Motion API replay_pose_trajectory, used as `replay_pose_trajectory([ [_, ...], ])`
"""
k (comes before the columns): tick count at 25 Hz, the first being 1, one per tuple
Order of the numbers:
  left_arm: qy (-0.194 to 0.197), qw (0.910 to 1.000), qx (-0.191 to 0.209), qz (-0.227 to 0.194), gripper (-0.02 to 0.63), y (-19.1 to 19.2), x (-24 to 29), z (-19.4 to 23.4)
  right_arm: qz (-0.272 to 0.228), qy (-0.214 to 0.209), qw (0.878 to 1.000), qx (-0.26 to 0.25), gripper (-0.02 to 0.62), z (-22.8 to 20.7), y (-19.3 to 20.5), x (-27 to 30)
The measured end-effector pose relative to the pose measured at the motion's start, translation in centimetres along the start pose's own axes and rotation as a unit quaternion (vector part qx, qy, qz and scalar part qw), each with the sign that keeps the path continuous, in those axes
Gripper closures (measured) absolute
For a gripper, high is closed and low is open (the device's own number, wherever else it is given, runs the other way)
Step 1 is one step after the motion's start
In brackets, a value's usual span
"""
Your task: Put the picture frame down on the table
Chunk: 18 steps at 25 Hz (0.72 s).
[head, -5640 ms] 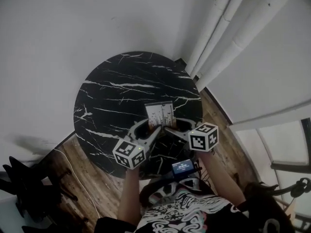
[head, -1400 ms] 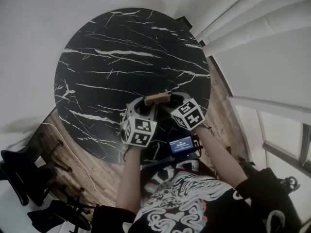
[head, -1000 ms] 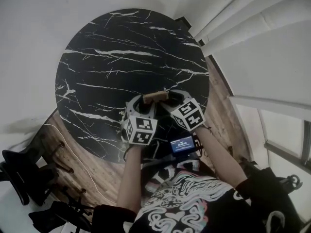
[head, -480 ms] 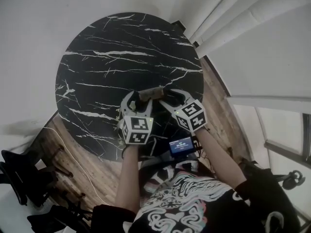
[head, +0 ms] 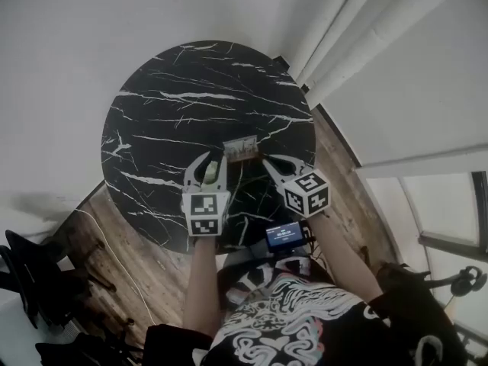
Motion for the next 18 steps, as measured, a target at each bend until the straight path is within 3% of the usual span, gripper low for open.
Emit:
replay_pose_trajectory([
  [2, -0.011, 0.9996, -0.015, -0.02, 0.572, -0.1, -1.4, 0.2, -0.011, 0.001, 1.0, -0.008, 0.568, 1.1, -0.2, -0.9],
  [6, -0.035, 0.9973, -0.037, -0.053, 0.586, -0.3, -3.9, 0.5, -0.047, 0.009, 0.999, -0.008, 0.569, 3.2, -0.5, -2.8],
  [13, -0.048, 0.9958, -0.044, -0.064, 0.588, 0.0, -8.5, -0.6, -0.093, 0.05, 0.994, -0.041, 0.571, 7.4, -0.3, -6.8],
  [18, -0.071, 0.9933, -0.053, -0.074, 0.588, -0.1, -10.8, -1.8, -0.113, 0.051, 0.991, -0.053, 0.574, 8.3, -0.3, -9.0],
])
Point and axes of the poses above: the fingertips, and each gripper's own axes: x forward along the fingers, z to its left, y out of its underside, the point moved 10 cm from there along -x, backward along the fingers, and after that the axes turned 11 degrees about -y, right-handed, at the moved point
